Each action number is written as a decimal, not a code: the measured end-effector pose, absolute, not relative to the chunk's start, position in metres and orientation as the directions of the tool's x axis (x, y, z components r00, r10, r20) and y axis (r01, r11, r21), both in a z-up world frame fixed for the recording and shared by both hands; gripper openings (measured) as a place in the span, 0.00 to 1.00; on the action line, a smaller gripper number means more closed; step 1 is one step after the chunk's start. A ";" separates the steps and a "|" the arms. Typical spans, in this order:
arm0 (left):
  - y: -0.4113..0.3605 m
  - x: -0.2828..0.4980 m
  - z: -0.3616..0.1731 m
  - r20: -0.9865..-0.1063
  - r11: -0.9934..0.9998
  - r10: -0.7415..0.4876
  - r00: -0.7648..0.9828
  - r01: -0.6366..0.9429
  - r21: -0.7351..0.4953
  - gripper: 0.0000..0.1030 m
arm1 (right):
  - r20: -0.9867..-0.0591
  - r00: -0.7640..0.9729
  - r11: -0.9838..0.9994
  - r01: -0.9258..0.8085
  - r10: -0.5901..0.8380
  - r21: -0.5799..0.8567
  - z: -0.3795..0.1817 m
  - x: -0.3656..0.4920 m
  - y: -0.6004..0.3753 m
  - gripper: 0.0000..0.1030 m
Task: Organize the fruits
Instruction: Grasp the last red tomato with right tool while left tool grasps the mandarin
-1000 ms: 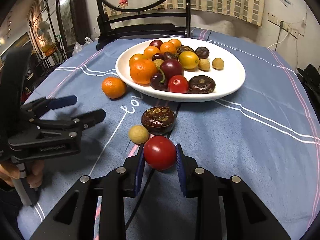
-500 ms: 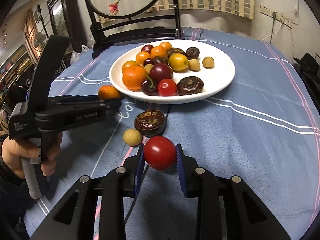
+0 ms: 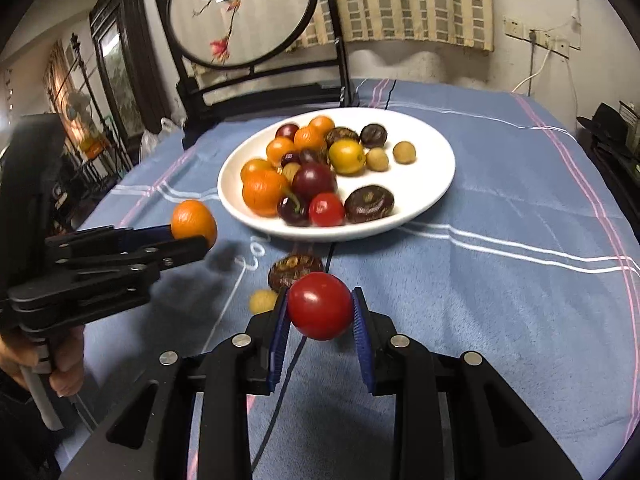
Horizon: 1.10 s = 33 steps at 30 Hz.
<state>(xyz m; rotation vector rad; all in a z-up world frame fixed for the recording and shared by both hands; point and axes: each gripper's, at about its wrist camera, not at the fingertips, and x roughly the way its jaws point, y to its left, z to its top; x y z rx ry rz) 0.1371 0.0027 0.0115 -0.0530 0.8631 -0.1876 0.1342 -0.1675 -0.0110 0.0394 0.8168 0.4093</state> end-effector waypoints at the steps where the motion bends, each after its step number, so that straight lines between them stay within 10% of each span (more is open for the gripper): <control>1: 0.002 0.138 0.019 -0.736 0.980 -0.195 0.648 0.151 -0.127 0.34 | -0.691 0.614 0.919 -0.336 0.382 0.209 -0.007 0.137 -0.170 0.30; 19: 0.012 0.149 -0.015 -0.797 0.987 -0.153 0.585 0.126 -0.098 0.52 | -0.697 0.577 0.901 -0.338 0.426 0.270 -0.008 0.177 -0.165 0.30; 28: 0.008 0.147 -0.037 -0.835 0.990 -0.131 0.535 0.122 -0.077 0.42 | -0.697 0.575 0.898 -0.359 0.428 0.255 -0.008 0.170 -0.162 0.30; 33: 0.017 0.127 -0.021 -0.799 0.991 -0.124 0.588 0.114 -0.069 0.56 | -0.696 0.568 0.891 -0.377 0.439 0.253 -0.008 0.167 -0.158 0.30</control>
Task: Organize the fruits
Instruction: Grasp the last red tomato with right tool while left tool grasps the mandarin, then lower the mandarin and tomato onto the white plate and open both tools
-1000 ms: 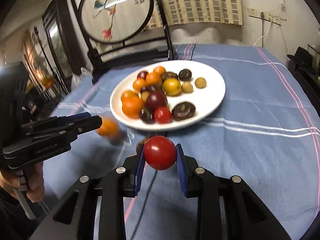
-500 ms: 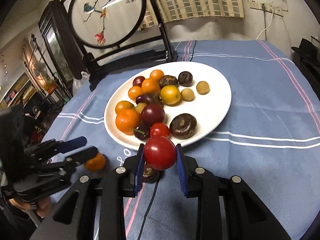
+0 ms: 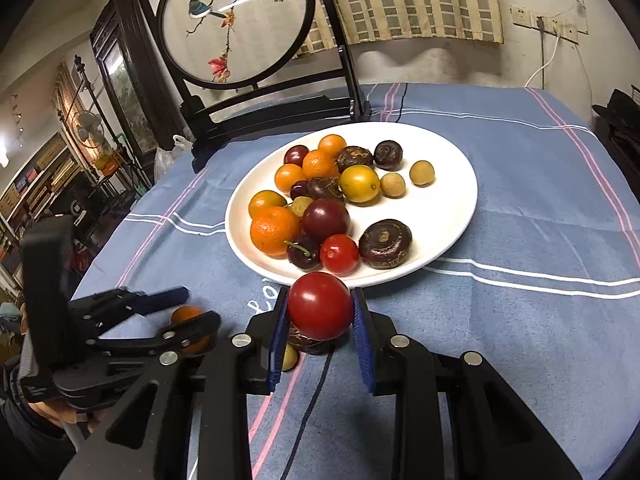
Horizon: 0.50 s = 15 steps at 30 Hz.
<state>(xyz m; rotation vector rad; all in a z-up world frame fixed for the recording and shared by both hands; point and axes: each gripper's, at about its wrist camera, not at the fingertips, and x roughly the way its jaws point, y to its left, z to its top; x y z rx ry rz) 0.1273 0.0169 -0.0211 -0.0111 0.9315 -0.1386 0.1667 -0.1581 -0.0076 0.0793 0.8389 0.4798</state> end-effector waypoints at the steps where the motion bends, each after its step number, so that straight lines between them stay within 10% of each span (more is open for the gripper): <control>1: 0.017 0.124 -0.021 -0.799 0.991 -0.122 0.588 0.117 -0.065 0.56 | -0.696 0.568 0.890 -0.379 0.439 0.252 -0.008 0.166 -0.158 0.30; 15: 0.001 0.138 -0.008 -0.774 0.989 -0.109 0.624 0.150 -0.019 0.40 | -0.670 0.600 0.893 -0.376 0.437 0.246 0.002 0.164 -0.160 0.30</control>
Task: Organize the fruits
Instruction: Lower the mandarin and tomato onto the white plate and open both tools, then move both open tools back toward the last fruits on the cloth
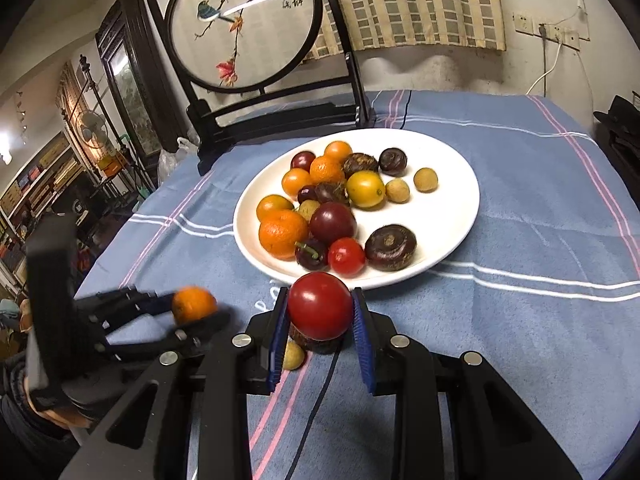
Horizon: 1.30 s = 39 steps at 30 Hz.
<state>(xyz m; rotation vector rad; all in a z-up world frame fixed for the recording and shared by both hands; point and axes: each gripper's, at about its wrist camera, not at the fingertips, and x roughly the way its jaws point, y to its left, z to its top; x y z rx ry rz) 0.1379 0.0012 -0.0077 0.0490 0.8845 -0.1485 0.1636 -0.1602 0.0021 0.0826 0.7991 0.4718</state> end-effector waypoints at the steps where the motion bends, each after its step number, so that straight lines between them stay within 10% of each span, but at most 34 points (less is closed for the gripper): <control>1: 0.000 0.145 0.002 -0.763 0.989 -0.116 0.636 0.147 -0.027 0.40 | -0.667 0.605 0.895 -0.371 0.435 0.247 0.004 0.166 -0.161 0.30; 13: -0.024 0.252 0.017 -0.744 0.993 -0.111 0.659 0.100 -0.060 0.41 | -0.665 0.646 0.924 -0.316 0.374 0.214 -0.005 0.240 -0.151 0.31; 16: -0.021 0.261 0.011 -0.753 0.996 -0.084 0.653 0.053 -0.065 0.49 | -0.655 0.654 0.926 -0.263 0.378 0.271 -0.013 0.249 -0.164 0.49; 24: -0.013 0.218 0.032 -0.688 0.997 -0.071 0.722 0.026 -0.076 0.75 | -0.639 0.663 0.921 -0.260 0.389 0.291 -0.007 0.221 -0.181 0.65; 39: -0.032 0.125 -0.007 -0.739 0.988 -0.152 0.656 0.109 -0.106 0.80 | -0.695 0.638 0.941 -0.177 0.332 0.287 -0.028 0.152 -0.213 0.73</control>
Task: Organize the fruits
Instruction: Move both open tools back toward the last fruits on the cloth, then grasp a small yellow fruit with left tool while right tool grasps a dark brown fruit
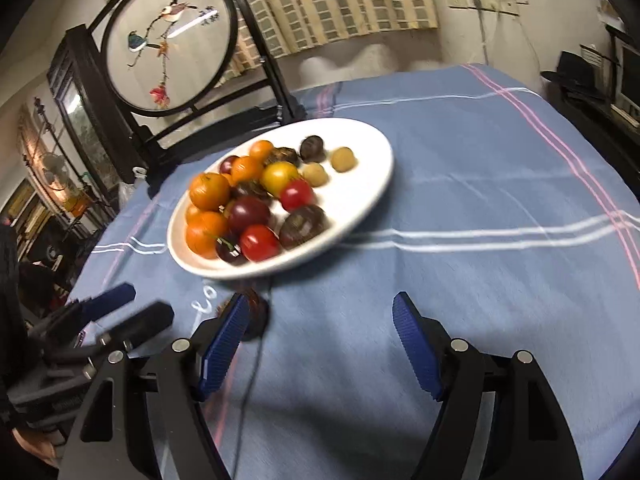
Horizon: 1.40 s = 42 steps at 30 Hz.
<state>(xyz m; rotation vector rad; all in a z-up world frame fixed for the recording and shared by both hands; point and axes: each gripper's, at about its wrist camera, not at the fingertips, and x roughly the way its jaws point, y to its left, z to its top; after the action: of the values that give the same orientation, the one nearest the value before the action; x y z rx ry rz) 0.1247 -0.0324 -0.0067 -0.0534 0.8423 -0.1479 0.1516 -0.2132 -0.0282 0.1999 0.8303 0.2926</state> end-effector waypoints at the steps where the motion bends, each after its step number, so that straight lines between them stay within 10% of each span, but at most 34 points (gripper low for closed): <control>1: -0.036 0.123 -0.010 -0.745 0.989 -0.148 0.651 0.116 -0.096 0.80 | -0.693 0.641 0.941 -0.170 0.330 0.291 -0.029 0.150 -0.216 0.73; 5: -0.047 0.122 -0.023 -0.767 0.986 -0.155 0.623 0.144 -0.082 0.78 | -0.688 0.651 0.941 -0.138 0.321 0.308 -0.032 0.143 -0.228 0.73; 14: -0.059 0.137 -0.042 -0.779 0.974 -0.195 0.596 0.208 -0.085 0.22 | -0.689 0.656 0.949 -0.160 0.308 0.271 -0.032 0.142 -0.222 0.73; 35: 0.035 0.137 -0.023 -0.741 0.993 -0.107 0.663 0.028 -0.119 0.22 | -0.778 0.566 0.913 -0.406 0.275 0.027 -0.038 0.152 -0.112 0.73; 42: 0.036 0.139 -0.024 -0.742 0.989 -0.133 0.657 0.038 -0.144 0.22 | -0.785 0.575 0.937 -0.349 0.230 0.019 -0.047 0.170 -0.104 0.41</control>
<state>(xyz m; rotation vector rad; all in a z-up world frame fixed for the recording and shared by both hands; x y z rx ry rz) 0.1390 0.0356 -0.0244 -0.1192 0.8492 -0.0967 0.1696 -0.1039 -0.0471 -0.1431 0.8963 0.3407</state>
